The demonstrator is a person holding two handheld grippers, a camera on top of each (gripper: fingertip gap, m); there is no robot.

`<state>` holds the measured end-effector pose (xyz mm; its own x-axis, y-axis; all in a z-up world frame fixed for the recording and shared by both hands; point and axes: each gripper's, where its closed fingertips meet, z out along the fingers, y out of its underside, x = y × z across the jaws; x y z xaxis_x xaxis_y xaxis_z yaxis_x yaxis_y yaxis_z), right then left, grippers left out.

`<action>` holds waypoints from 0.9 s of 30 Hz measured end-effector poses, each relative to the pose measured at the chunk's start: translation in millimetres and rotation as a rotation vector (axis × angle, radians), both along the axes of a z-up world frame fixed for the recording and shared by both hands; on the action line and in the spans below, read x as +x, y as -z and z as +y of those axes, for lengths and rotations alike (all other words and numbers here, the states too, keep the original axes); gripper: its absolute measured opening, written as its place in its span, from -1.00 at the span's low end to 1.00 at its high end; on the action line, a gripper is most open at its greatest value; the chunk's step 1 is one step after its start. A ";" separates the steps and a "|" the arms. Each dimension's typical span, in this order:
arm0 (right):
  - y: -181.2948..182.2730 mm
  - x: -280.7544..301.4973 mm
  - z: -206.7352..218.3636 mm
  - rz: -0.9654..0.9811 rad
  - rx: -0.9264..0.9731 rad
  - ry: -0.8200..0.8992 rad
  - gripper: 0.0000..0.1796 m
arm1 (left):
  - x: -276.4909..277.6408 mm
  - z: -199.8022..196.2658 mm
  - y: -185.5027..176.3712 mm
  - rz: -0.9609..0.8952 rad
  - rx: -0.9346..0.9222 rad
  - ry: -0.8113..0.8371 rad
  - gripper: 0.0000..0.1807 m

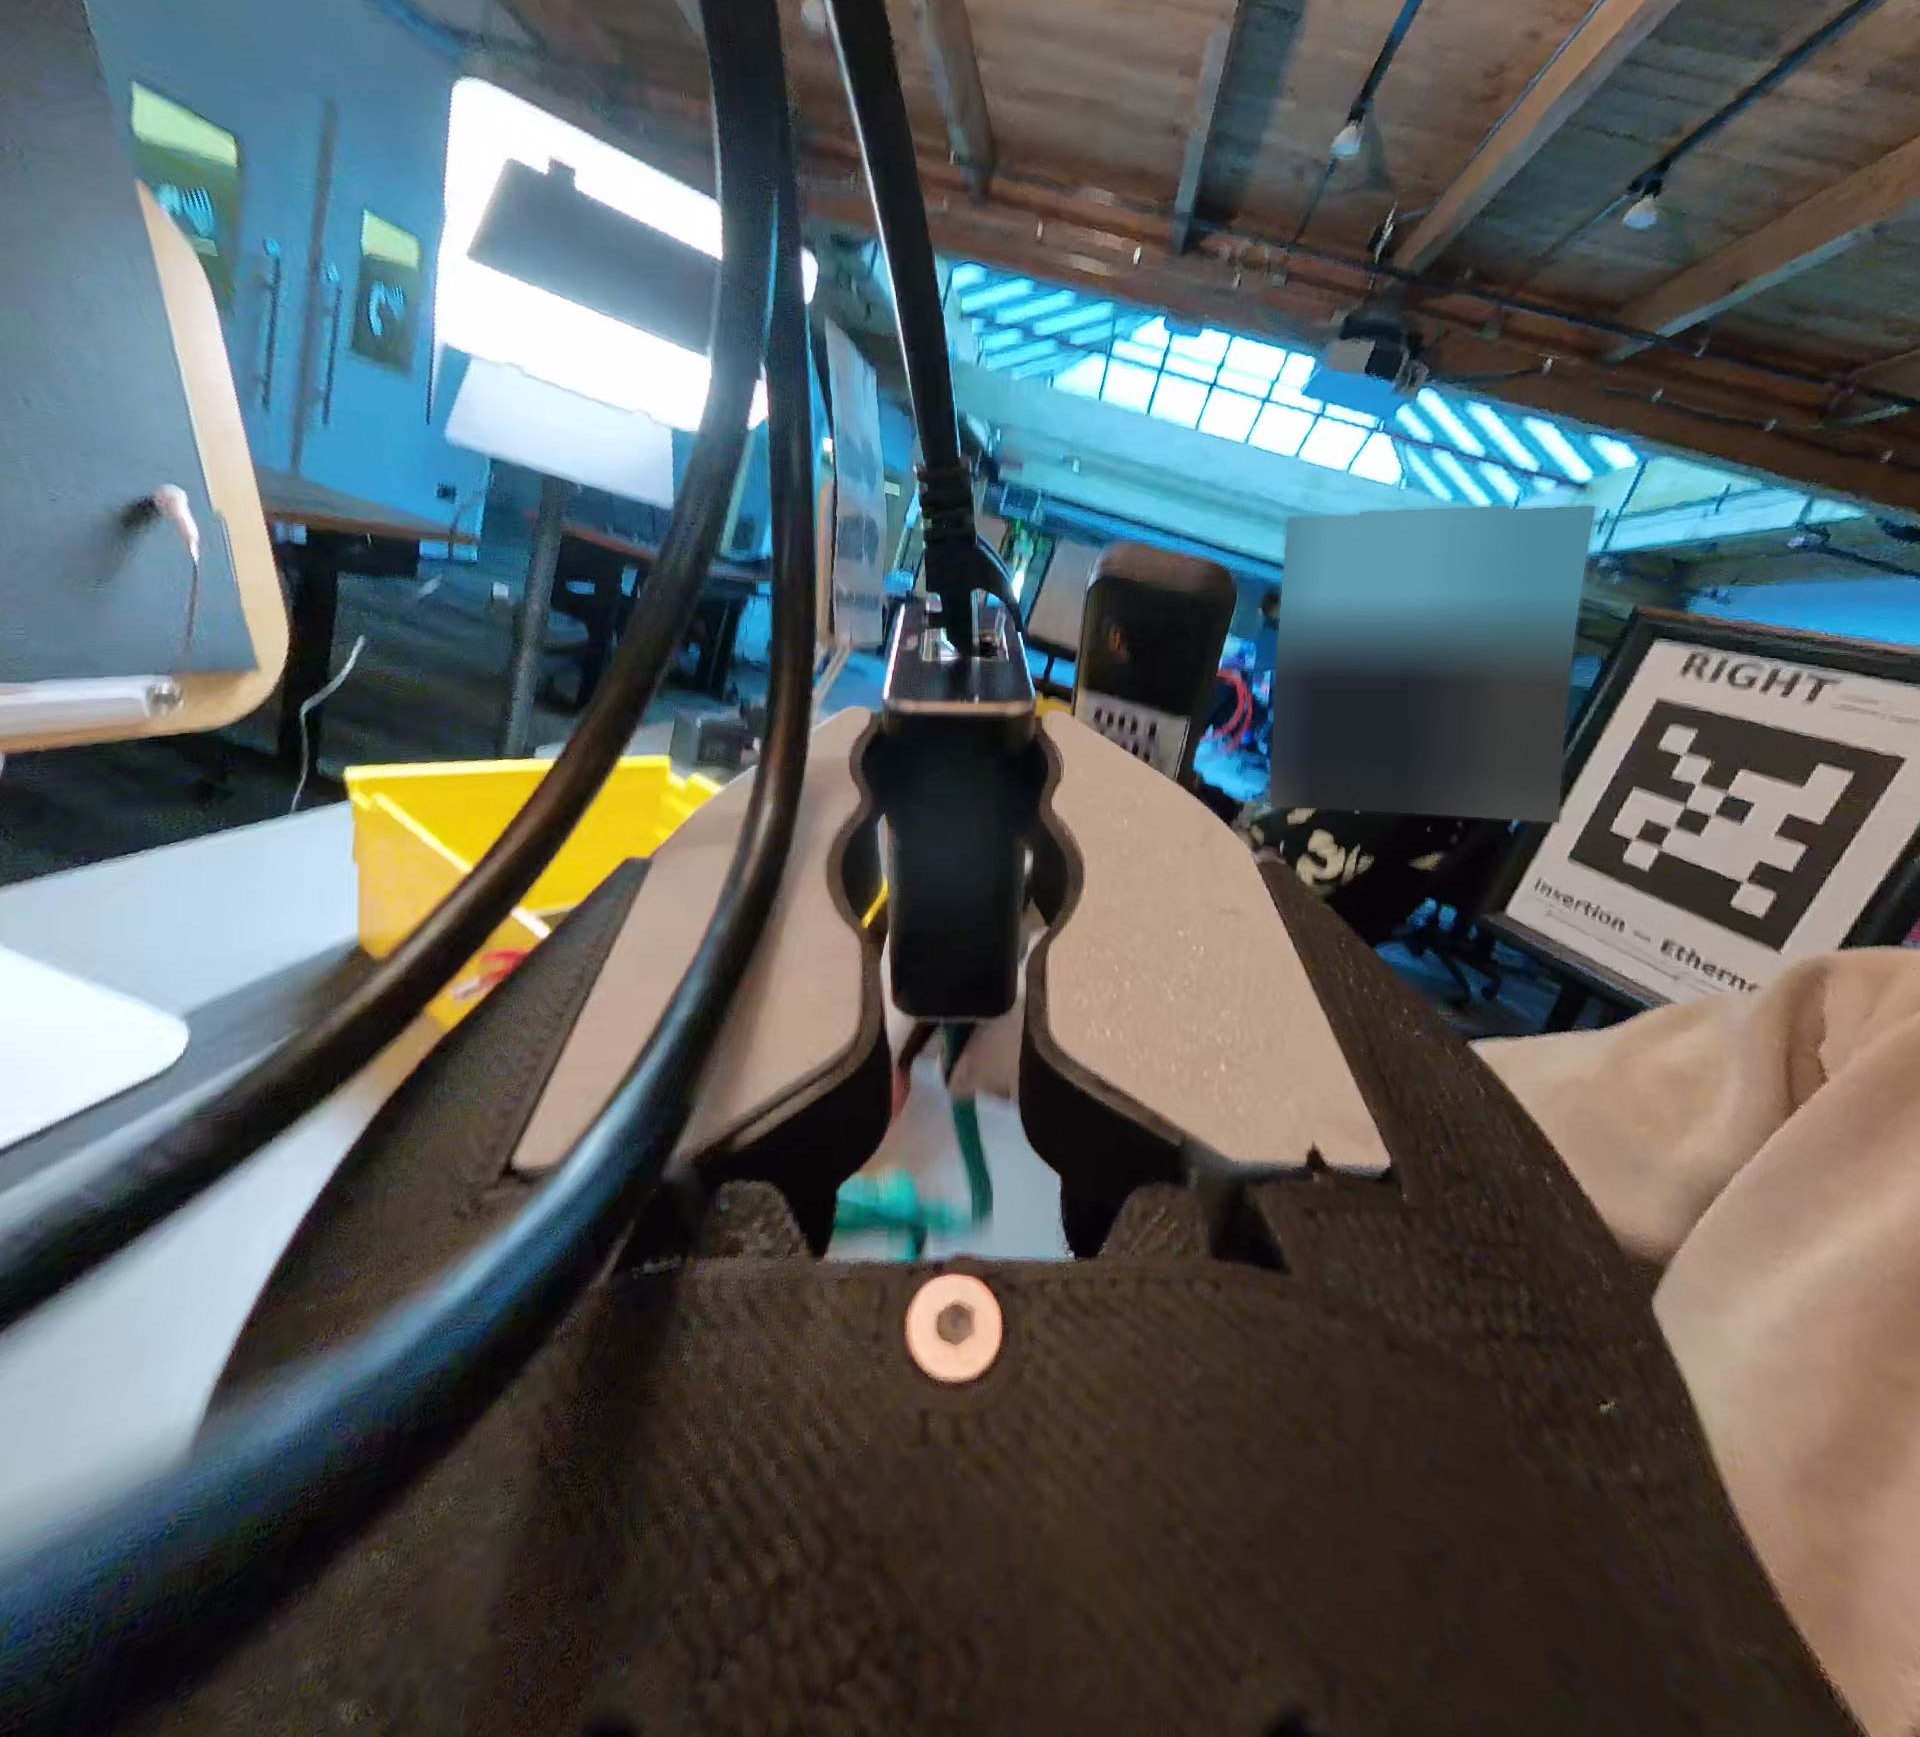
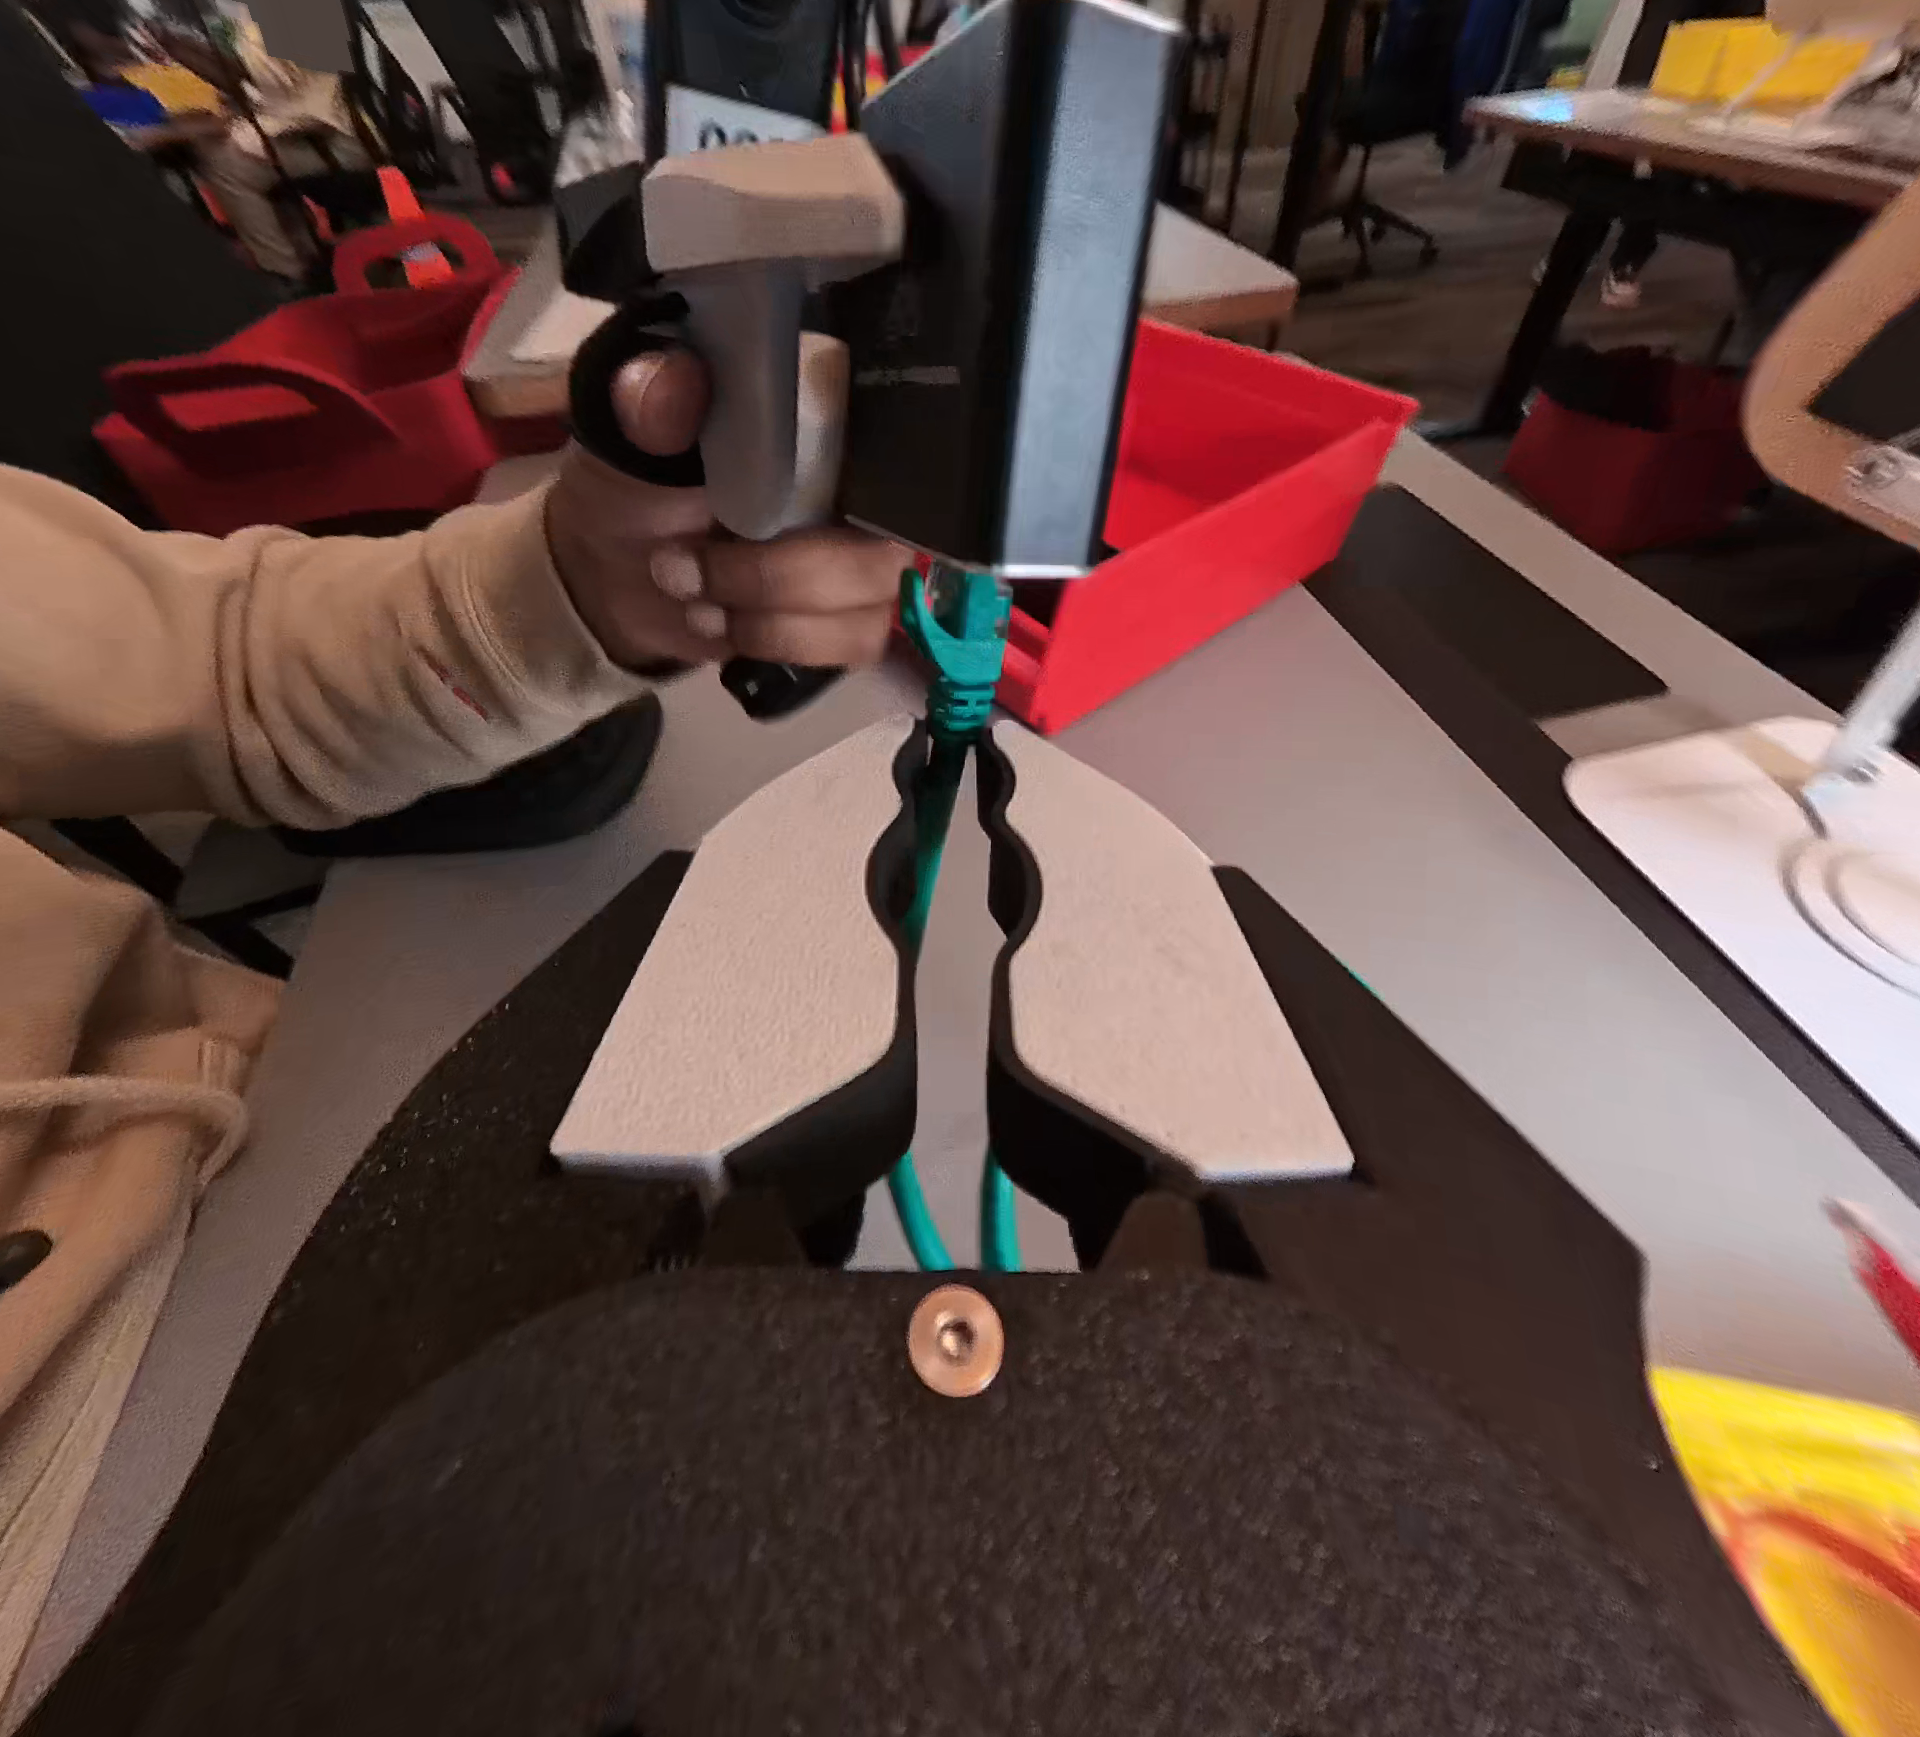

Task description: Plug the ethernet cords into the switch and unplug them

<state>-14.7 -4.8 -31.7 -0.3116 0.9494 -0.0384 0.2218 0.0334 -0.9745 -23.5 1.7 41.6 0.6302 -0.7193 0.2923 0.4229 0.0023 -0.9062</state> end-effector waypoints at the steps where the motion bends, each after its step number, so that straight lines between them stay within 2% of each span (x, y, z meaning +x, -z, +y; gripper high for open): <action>1: 0.9 5.0 9.0 -0.034 0.037 0.025 -0.91 | -1.7 3.1 6.6 0.030 -0.032 0.004 -0.73; 6: -2.4 31.2 32.0 -0.134 0.192 0.086 -0.90 | 1.5 6.3 30.7 0.118 -0.111 0.106 -0.70; 10: 4.1 53.1 31.9 -0.210 0.356 0.026 -0.88 | 9.6 3.0 41.9 0.209 -0.106 0.143 -0.63; 12: -2.4 59.5 36.9 -0.196 0.419 0.049 -0.89 | 16.9 -2.3 53.6 0.266 -0.181 0.217 -0.49; 16: -22.2 73.6 52.2 -0.134 0.475 0.122 -0.93 | 16.1 -36.3 80.4 0.461 -0.373 0.406 -0.53; 17: -25.1 78.1 56.9 -0.130 0.497 0.141 -0.94 | 12.2 -45.3 82.5 0.546 -0.373 0.403 -0.57; 19: -23.8 85.3 56.2 -0.142 0.521 0.116 -0.95 | 0.6 -49.2 71.1 0.680 -0.295 0.266 -0.60; 21: -16.2 84.5 52.7 -0.175 0.544 0.089 -0.95 | 0.8 -57.0 48.0 0.693 -0.226 0.198 -0.61; 23: -4.3 78.6 45.0 -0.218 0.550 0.049 -0.95 | -3.2 -52.6 35.3 0.739 -0.188 0.063 -0.64; 25: 8.4 71.2 37.4 -0.258 0.550 0.011 -0.94 | -4.5 -47.3 37.8 0.831 -0.175 -0.034 -0.58; 27: 18.4 64.5 29.6 -0.280 0.541 -0.027 -0.94 | 3.3 -42.8 53.0 0.899 -0.201 -0.027 -0.49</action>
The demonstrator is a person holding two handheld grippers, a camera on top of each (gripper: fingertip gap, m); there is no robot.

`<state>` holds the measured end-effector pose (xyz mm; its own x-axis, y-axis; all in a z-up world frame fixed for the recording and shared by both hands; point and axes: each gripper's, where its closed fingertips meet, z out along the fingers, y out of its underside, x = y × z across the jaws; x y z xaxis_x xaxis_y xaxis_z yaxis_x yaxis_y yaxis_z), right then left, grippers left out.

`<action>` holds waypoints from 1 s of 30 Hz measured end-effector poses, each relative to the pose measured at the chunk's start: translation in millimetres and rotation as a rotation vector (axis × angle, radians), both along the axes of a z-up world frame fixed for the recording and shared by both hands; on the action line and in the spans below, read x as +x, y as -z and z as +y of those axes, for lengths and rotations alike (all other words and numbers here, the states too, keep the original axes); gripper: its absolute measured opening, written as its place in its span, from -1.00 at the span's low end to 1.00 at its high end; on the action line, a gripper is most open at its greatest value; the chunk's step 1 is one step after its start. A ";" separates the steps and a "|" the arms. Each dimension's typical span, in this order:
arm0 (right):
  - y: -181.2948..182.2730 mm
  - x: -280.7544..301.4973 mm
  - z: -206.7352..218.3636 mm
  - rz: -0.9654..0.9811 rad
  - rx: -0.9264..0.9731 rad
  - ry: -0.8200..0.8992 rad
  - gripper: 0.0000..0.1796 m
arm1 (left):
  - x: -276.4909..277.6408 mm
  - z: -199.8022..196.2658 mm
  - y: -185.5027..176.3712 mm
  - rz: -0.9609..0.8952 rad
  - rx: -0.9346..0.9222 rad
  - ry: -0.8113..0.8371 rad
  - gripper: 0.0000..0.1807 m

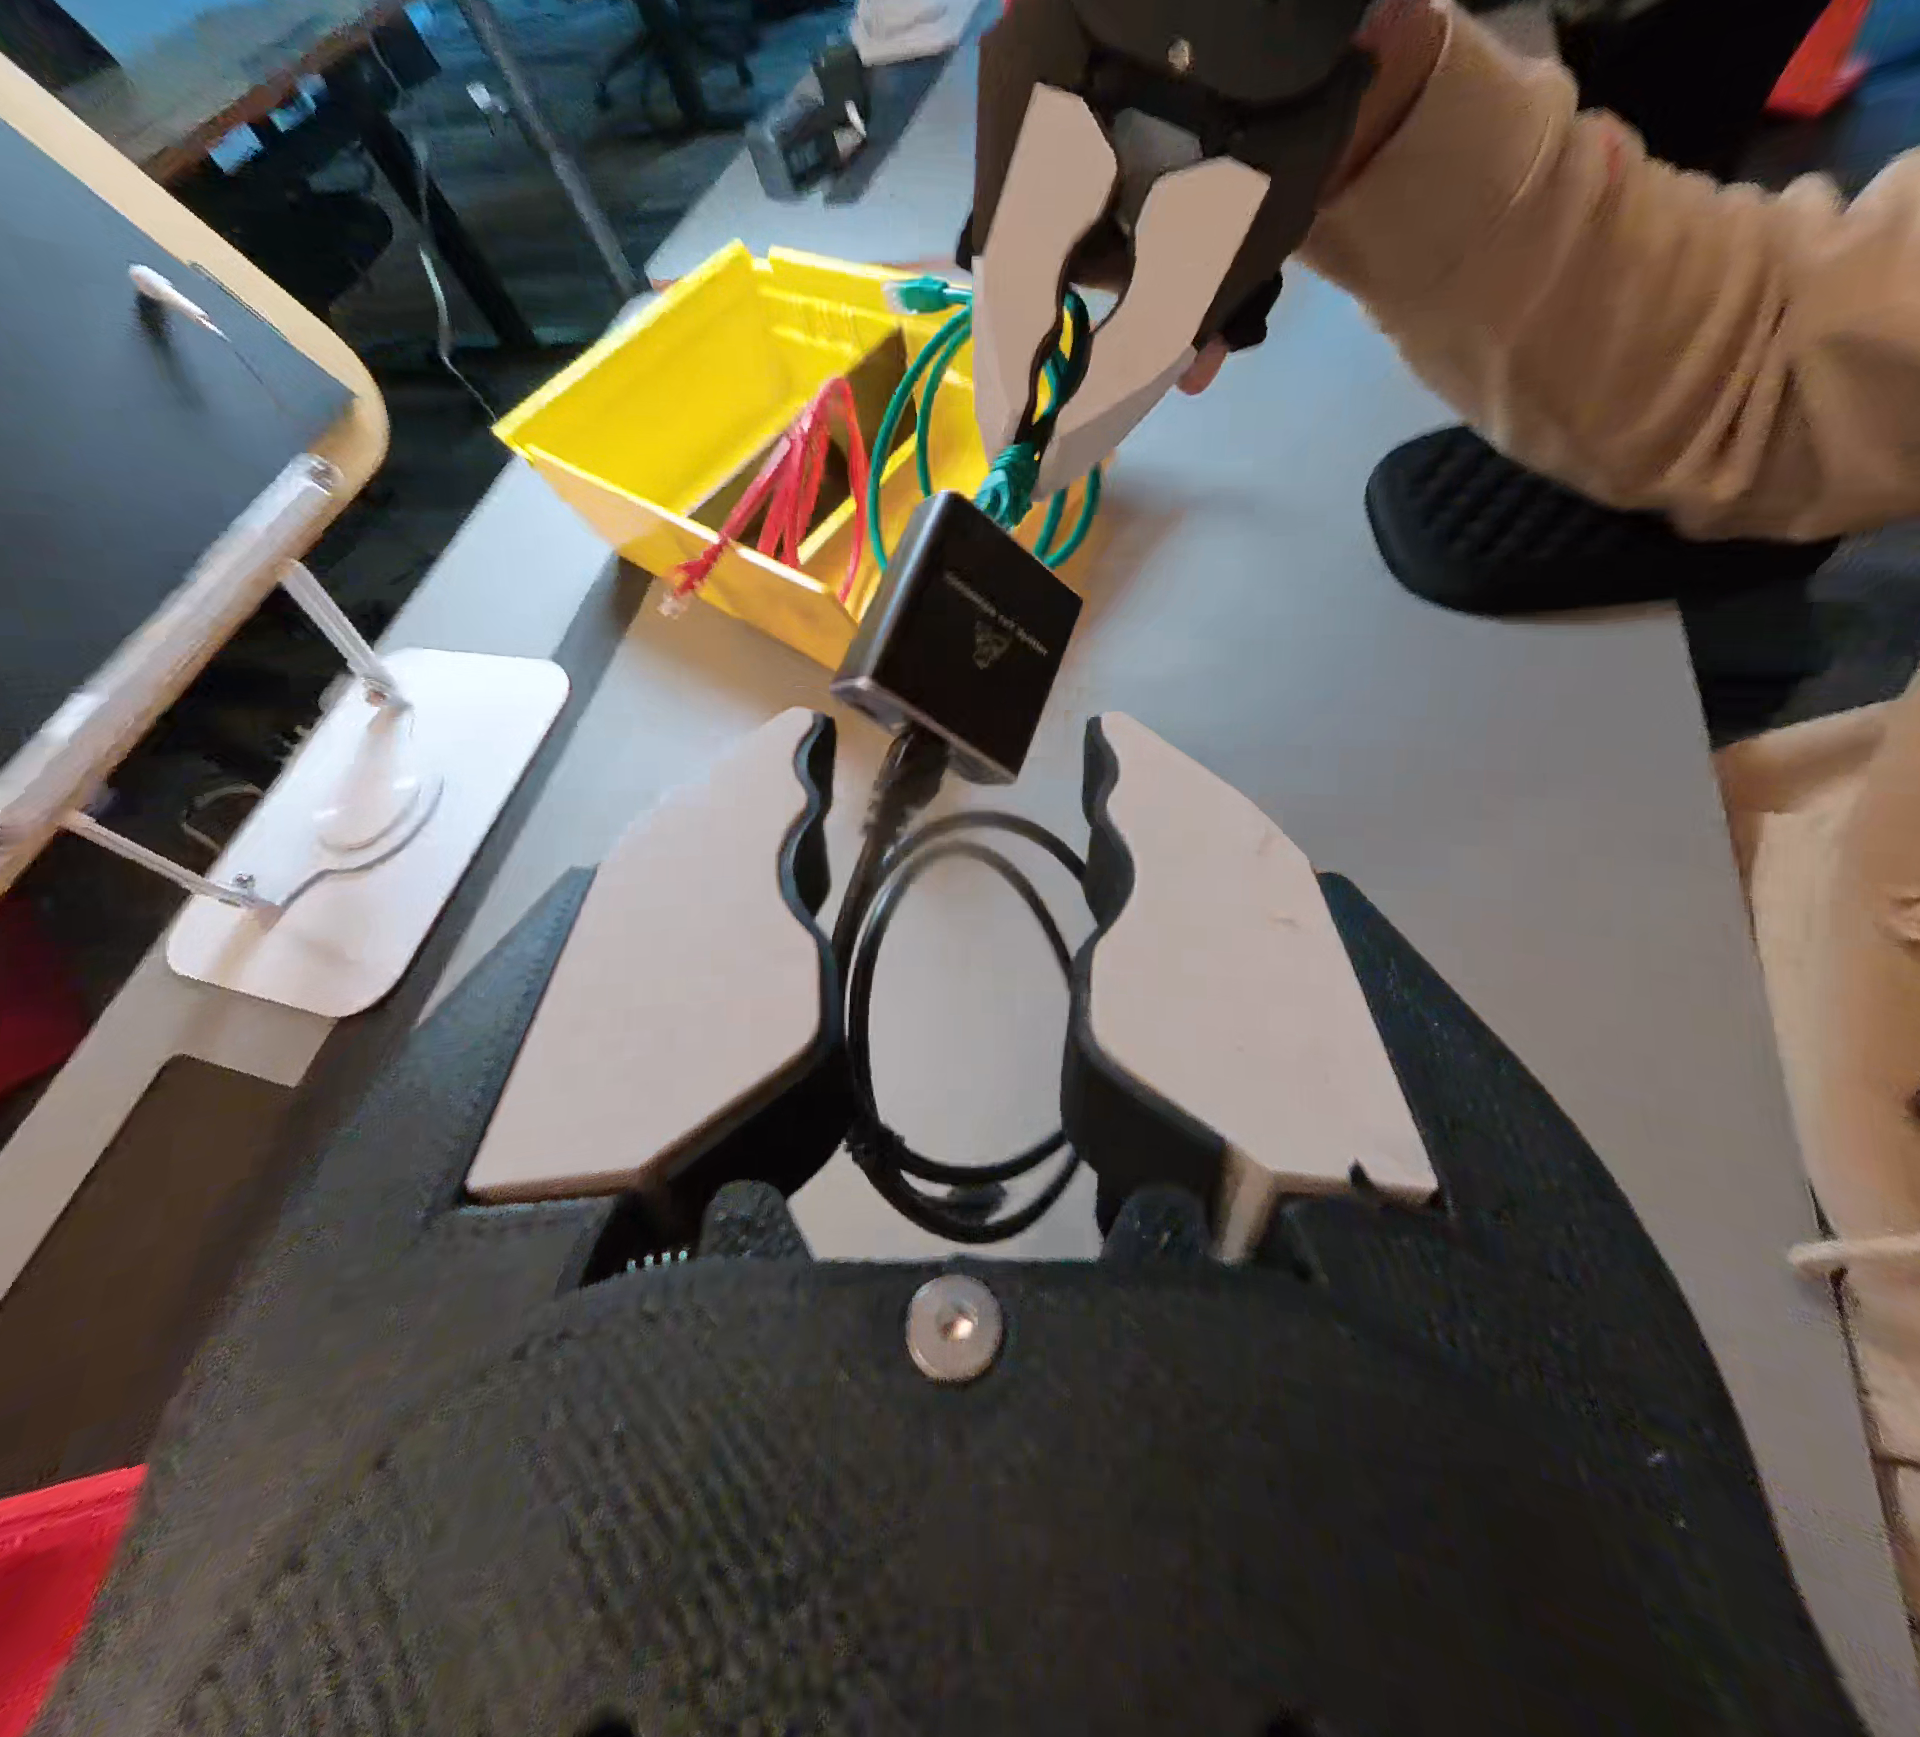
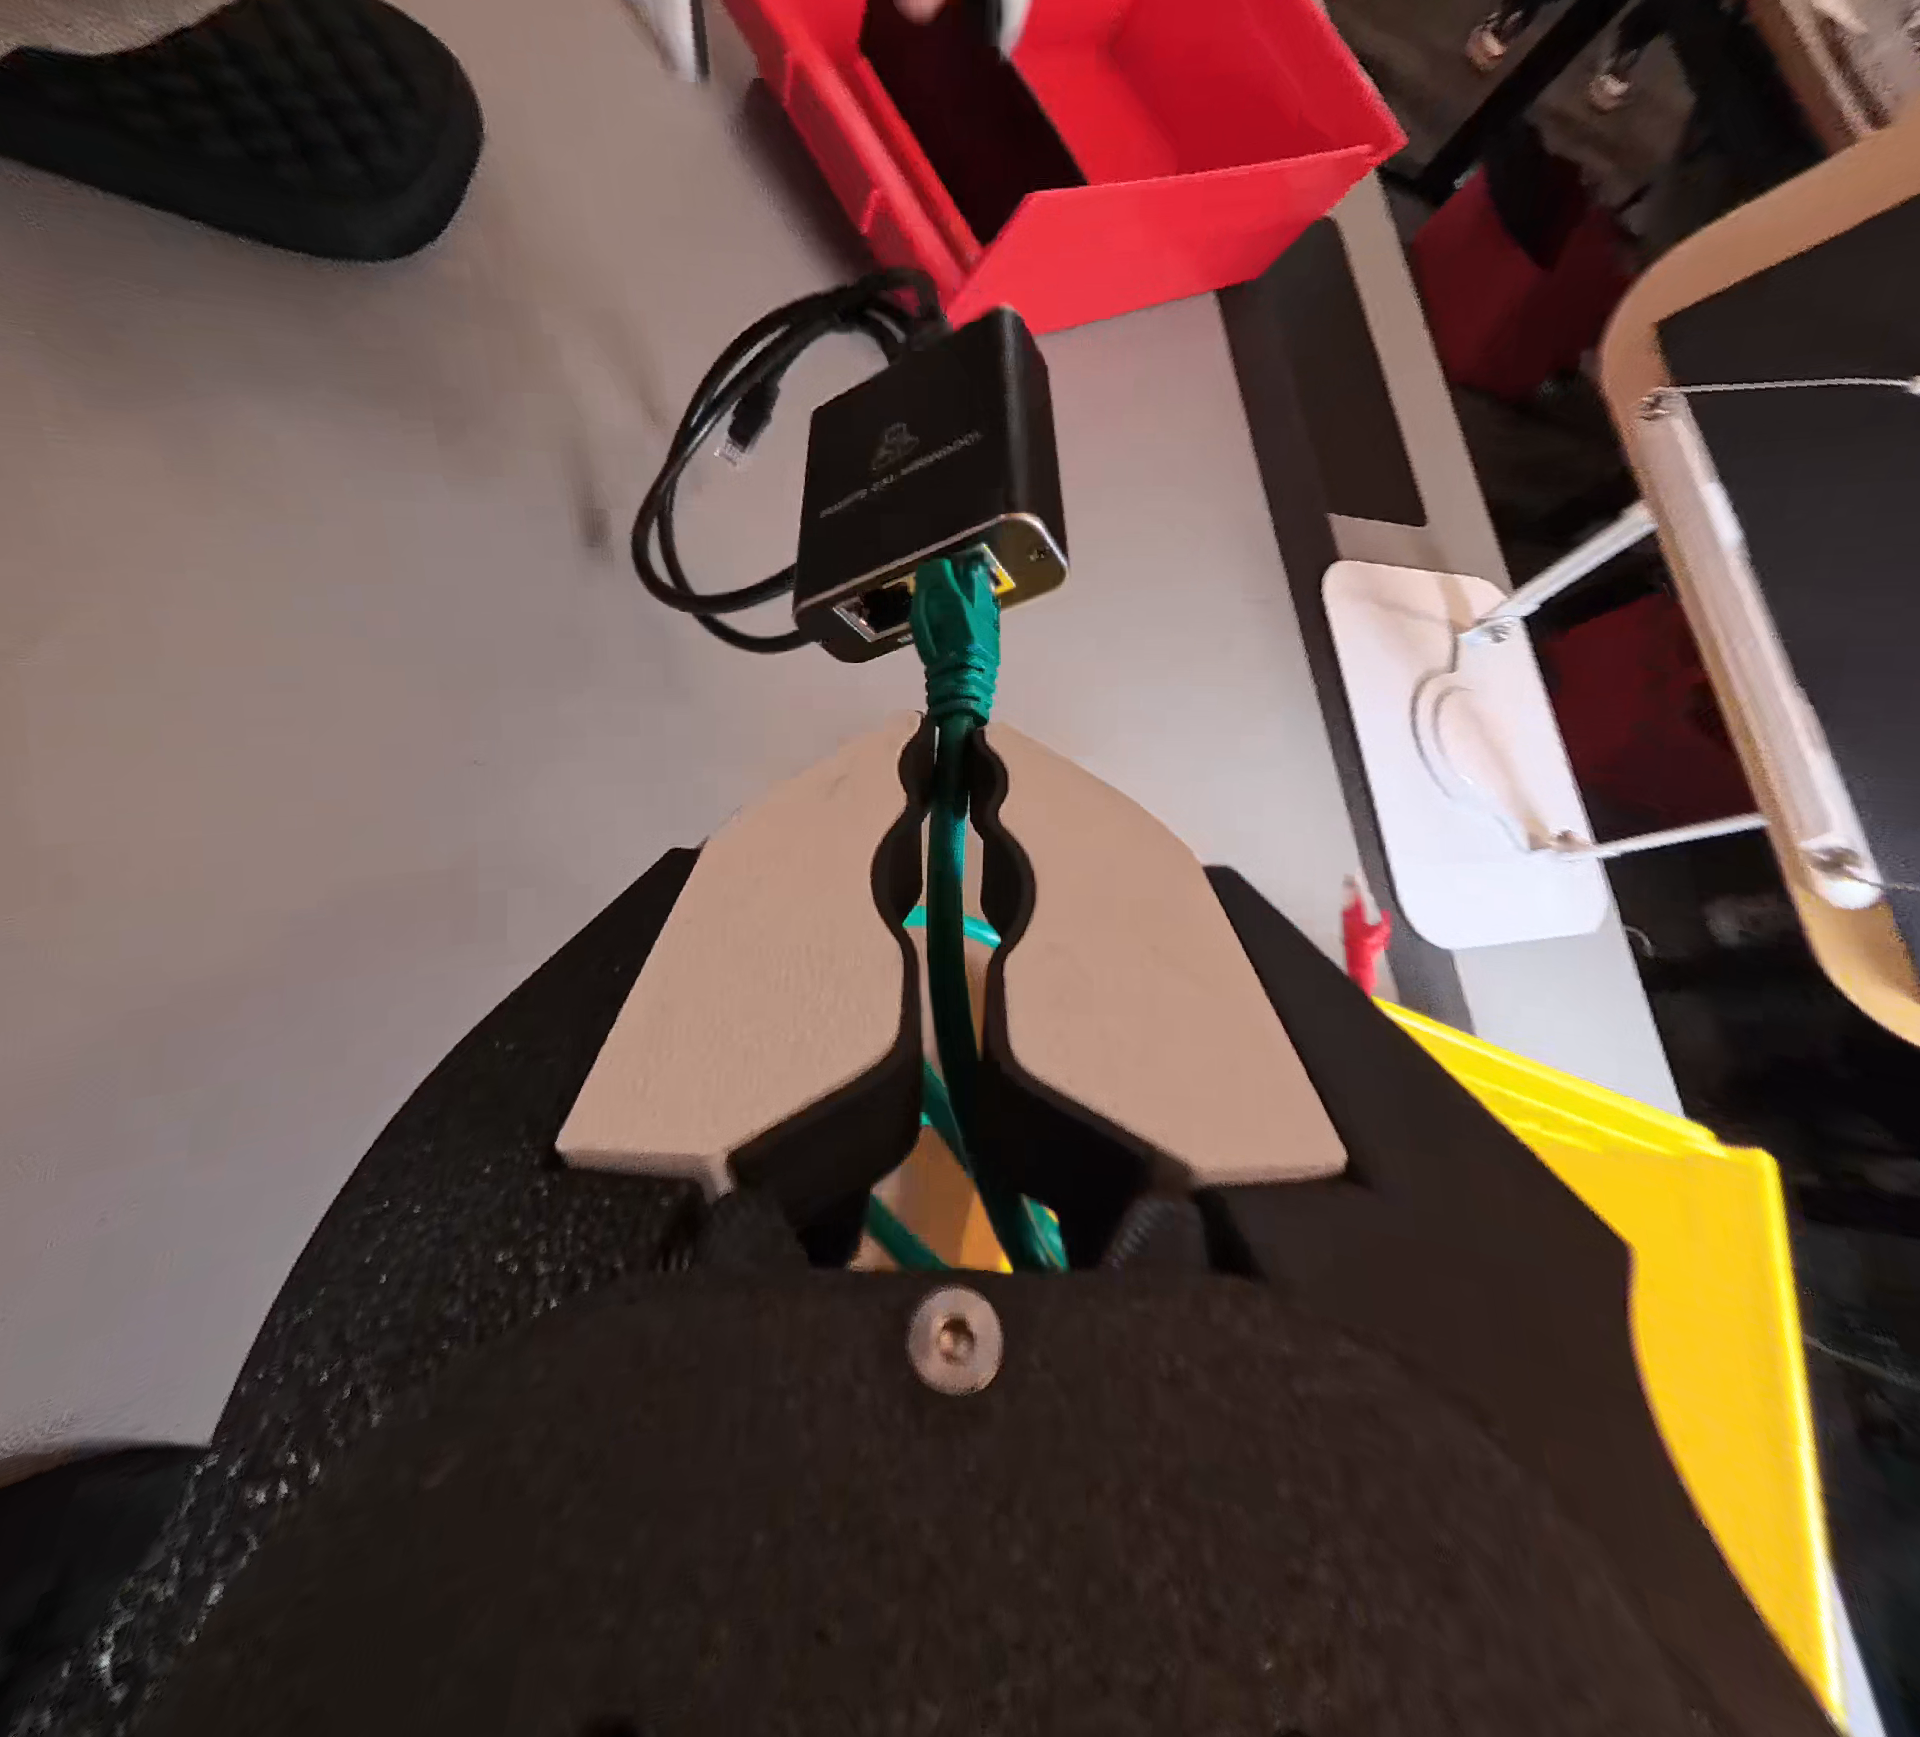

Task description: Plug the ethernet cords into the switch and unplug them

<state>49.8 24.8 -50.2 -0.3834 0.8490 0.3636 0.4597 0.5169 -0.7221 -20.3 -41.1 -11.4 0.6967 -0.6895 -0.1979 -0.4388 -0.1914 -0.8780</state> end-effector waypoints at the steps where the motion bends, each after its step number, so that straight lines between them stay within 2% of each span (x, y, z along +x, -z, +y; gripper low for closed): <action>1: 4.0 -2.9 -4.0 -0.011 -0.004 -0.015 -0.94 | 5.4 2.7 13.4 0.029 -0.043 0.014 -0.44; 4: 13.7 -8.8 -14.8 -0.032 0.030 -0.062 -0.94 | 17.2 14.8 55.6 0.076 -0.166 0.063 -0.32; 6: 18.6 -10.4 -15.5 -0.034 0.095 -0.081 -0.94 | 17.1 20.8 70.9 0.046 -0.226 0.082 -0.33; 12: 9.6 -11.5 -33.1 0.074 0.152 -0.216 -0.95 | 11.8 18.9 69.2 -0.281 -0.324 0.237 -0.30; 14: 4.0 -11.6 -41.6 0.119 0.175 -0.263 -0.95 | 18.0 6.5 73.9 -0.311 -0.370 0.339 -0.26; 16: 0.8 -12.3 -45.0 0.147 0.202 -0.280 -0.93 | 32.8 -10.4 73.6 -0.346 -0.399 0.476 -0.36; 19: -8.4 -11.7 -26.3 0.183 0.238 -0.190 -0.91 | 37.2 6.3 70.5 -0.326 -0.331 0.407 -0.43; 22: -30.0 -12.8 -3.4 0.303 0.191 -0.082 -0.82 | 37.1 20.8 37.9 -0.428 -0.217 0.318 -0.49; 23: -33.5 -13.5 -1.0 0.324 0.175 -0.070 -0.80 | 36.0 22.5 30.9 -0.427 -0.171 0.295 -0.60; 27: -45.0 -18.1 1.2 0.403 0.202 -0.037 -0.79 | 31.0 23.5 17.4 -0.397 -0.083 0.242 -0.65; 30: -64.2 -13.1 6.0 0.484 0.207 0.013 -0.70 | 25.3 27.8 12.8 -0.341 -0.018 0.184 -0.66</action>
<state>36.8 30.8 14.0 -0.1201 0.7440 0.6573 0.1066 0.6679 -0.7366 5.1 -13.3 -24.2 0.5844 -0.8106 0.0372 -0.1505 -0.1533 -0.9766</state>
